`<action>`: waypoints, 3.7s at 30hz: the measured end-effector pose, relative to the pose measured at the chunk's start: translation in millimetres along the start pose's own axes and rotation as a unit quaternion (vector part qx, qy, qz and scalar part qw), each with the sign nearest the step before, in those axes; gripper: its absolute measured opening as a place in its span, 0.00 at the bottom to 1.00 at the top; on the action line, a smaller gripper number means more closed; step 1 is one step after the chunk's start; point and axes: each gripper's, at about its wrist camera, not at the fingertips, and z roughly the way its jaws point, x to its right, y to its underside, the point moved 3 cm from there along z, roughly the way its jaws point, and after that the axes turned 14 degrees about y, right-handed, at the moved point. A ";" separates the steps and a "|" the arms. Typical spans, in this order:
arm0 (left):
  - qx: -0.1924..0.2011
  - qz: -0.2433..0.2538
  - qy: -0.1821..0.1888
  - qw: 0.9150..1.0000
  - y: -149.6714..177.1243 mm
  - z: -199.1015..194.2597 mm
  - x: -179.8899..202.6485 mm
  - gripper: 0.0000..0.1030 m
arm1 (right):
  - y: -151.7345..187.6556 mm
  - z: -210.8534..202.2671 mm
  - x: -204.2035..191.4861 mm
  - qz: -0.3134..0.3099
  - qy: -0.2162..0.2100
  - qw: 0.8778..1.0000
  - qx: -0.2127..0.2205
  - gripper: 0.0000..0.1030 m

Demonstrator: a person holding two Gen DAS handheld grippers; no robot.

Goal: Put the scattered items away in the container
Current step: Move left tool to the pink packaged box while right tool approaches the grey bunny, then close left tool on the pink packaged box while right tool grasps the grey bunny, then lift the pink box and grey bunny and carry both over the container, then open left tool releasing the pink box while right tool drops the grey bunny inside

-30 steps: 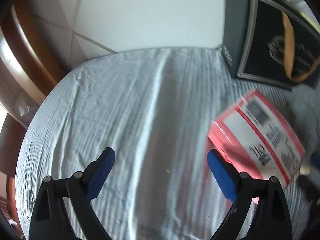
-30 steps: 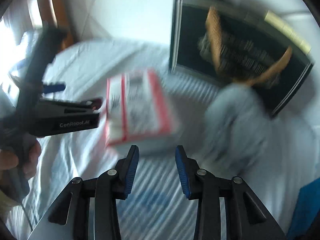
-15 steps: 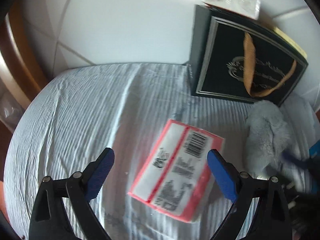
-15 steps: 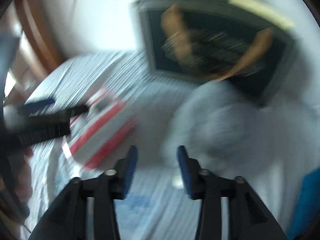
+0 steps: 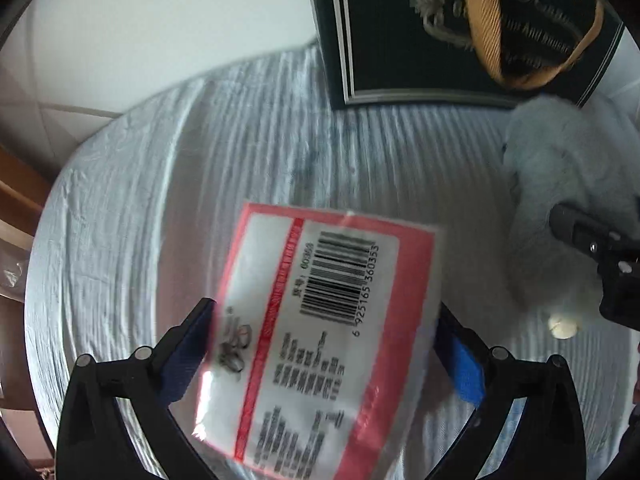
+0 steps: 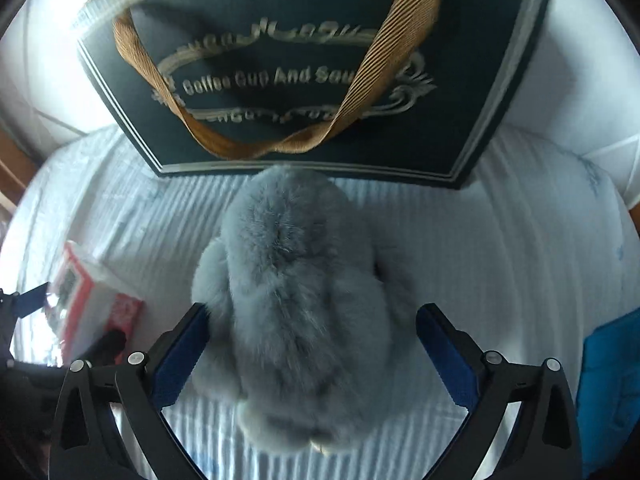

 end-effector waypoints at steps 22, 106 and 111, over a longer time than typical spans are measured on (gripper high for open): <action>0.090 -0.016 0.031 0.995 26.6 -114.9 19.0 0.88 | 21.0 -76.0 -18.2 -0.049 -0.002 0.997 0.057 0.42; 0.012 0.085 0.040 0.996 223.2 -251.1 588.3 0.90 | 310.0 -257.2 501.5 -0.053 -0.036 0.996 -0.061 0.44; 0.015 0.080 0.050 0.995 224.7 -253.4 586.6 0.92 | 311.6 -265.8 503.6 -0.053 -0.024 0.997 -0.051 0.52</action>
